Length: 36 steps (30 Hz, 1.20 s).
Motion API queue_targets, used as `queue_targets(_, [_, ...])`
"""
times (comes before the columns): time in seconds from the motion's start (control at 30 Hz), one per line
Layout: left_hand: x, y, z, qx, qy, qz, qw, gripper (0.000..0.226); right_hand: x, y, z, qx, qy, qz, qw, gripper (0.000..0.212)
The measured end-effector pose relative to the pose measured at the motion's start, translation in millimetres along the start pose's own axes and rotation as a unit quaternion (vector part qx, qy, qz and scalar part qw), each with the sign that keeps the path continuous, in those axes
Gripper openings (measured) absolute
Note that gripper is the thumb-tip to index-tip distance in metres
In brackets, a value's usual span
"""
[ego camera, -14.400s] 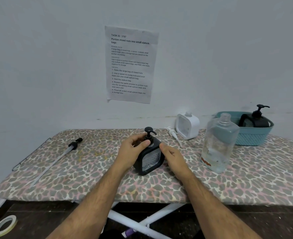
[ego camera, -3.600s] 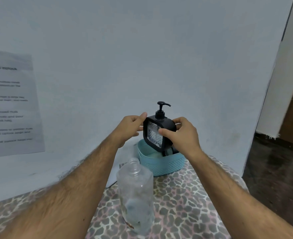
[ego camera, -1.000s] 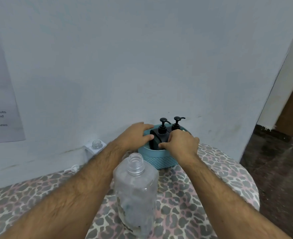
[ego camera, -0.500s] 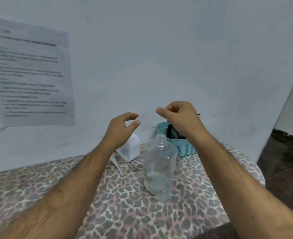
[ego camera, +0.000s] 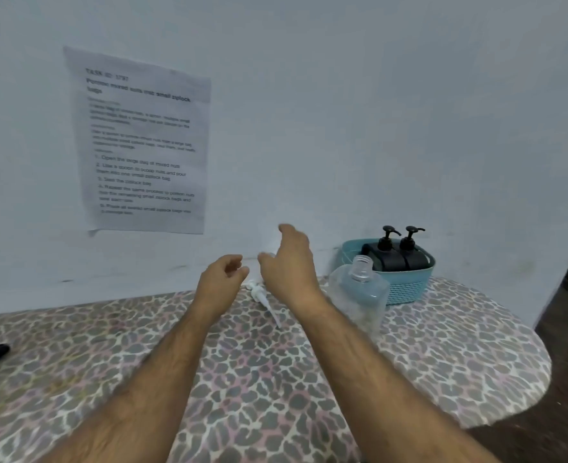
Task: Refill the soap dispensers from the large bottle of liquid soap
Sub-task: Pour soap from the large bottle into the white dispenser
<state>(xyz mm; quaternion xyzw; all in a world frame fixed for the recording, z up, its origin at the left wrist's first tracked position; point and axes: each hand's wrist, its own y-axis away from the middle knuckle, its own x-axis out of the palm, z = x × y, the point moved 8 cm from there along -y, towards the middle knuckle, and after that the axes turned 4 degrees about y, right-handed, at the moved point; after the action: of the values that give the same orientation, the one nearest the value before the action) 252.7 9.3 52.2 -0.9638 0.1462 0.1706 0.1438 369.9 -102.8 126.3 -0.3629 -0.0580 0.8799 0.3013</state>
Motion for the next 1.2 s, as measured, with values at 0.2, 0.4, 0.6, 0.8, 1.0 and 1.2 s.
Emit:
queue_targets(0.2, [-9.7,8.0,25.2,-0.023,0.012,-0.002,1.0,0.043,52.0,-13.2,-75.0,0.2,0.036,-0.047,0.978,0.088])
queue_targets(0.4, [-18.2,12.0,38.2,-0.028,0.033,0.0,0.999,0.042,59.9,-30.3,-116.3,0.282,-0.033,-0.118,0.952,0.084])
queue_targets(0.6, [-27.7,20.6,43.6,-0.028,0.034,-0.005,0.999,0.041,63.2,-26.8,-131.2,0.273,-0.083,-0.129,0.95,0.049])
queue_targets(0.8, [-34.4,39.5,42.6,-0.028,0.071,-0.014,0.997,0.044,53.9,-13.1,-98.7,0.155,-0.135,-0.159,0.966,0.049])
queue_targets(1.0, [-58.8,64.1,29.7,-0.006,0.109,-0.023,0.994,0.069,58.6,21.4,-55.1,0.021,-0.196,-0.018,0.98,0.055])
queue_targets(1.2, [-78.2,106.0,29.0,0.006,0.131,0.034,0.991,0.073,72.1,69.1,-35.5,-0.052,-0.228,0.131,0.963,0.051])
